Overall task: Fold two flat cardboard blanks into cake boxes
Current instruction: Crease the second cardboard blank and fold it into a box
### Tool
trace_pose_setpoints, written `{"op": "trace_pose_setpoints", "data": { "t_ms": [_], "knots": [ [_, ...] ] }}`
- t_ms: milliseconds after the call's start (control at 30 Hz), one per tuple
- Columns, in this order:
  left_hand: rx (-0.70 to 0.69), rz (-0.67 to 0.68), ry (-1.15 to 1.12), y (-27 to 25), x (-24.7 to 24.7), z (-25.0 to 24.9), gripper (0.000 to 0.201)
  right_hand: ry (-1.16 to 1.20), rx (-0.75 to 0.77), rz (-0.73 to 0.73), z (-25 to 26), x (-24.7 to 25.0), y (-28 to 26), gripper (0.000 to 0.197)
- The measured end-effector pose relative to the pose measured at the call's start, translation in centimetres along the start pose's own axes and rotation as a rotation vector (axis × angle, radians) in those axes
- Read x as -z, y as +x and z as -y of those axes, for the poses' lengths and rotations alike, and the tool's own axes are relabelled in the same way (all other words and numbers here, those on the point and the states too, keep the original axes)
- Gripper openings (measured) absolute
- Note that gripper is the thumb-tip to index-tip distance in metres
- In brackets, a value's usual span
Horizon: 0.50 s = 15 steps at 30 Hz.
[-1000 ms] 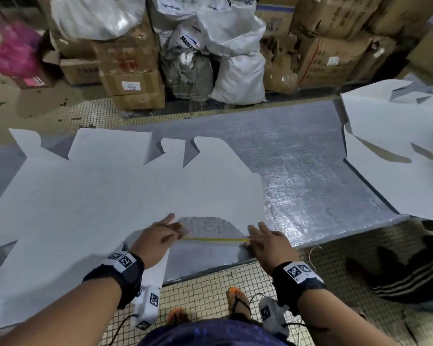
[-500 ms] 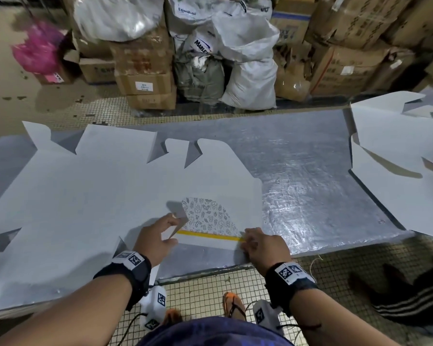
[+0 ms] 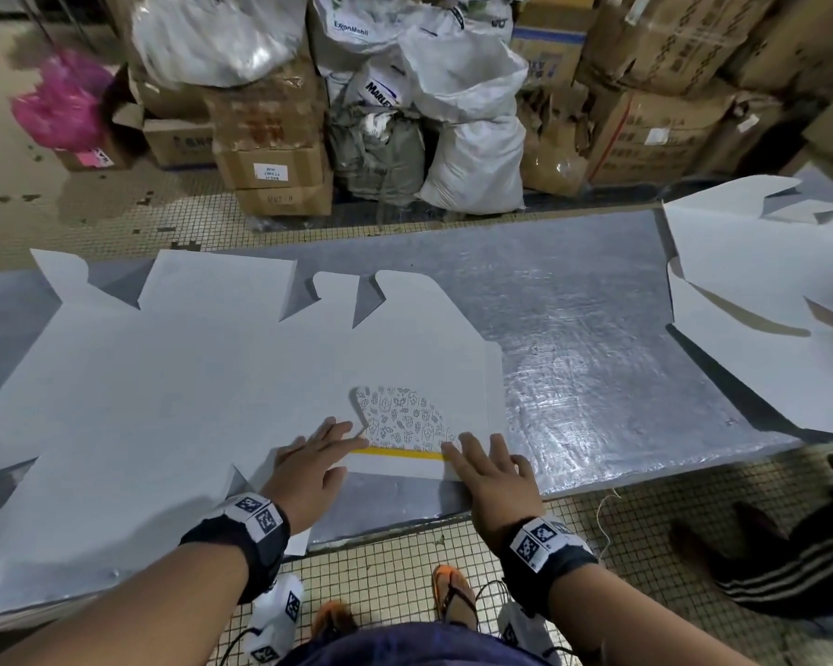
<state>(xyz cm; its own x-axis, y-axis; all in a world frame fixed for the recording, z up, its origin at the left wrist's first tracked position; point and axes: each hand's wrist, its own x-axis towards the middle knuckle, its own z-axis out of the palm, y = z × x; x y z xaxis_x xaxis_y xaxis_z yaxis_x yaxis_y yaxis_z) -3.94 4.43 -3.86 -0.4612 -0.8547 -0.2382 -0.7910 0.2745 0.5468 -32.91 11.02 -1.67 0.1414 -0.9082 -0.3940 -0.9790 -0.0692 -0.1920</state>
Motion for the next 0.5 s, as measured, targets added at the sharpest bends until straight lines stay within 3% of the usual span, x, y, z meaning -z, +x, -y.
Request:
{"op": "trace_pose_setpoints", "data": {
  "t_ms": [200,367,433,500],
  "knots": [
    [-0.011,0.022,-0.007,0.2,-0.4,0.8,0.049,0.013,-0.004,-0.007,0.2,-0.2,0.3,0.087],
    [0.004,-0.001,0.050,0.5,-0.8,0.9,0.045,-0.122,0.114,-0.077,1.1,0.1,2.0,0.097],
    [-0.009,0.003,0.043,0.7,-0.9,1.2,0.044,-0.049,0.209,-0.088,1.4,-0.2,2.6,0.087],
    [-0.030,0.014,-0.004,0.8,-0.4,1.5,0.045,0.020,0.255,0.025,1.8,0.0,3.1,0.073]
  ]
}}
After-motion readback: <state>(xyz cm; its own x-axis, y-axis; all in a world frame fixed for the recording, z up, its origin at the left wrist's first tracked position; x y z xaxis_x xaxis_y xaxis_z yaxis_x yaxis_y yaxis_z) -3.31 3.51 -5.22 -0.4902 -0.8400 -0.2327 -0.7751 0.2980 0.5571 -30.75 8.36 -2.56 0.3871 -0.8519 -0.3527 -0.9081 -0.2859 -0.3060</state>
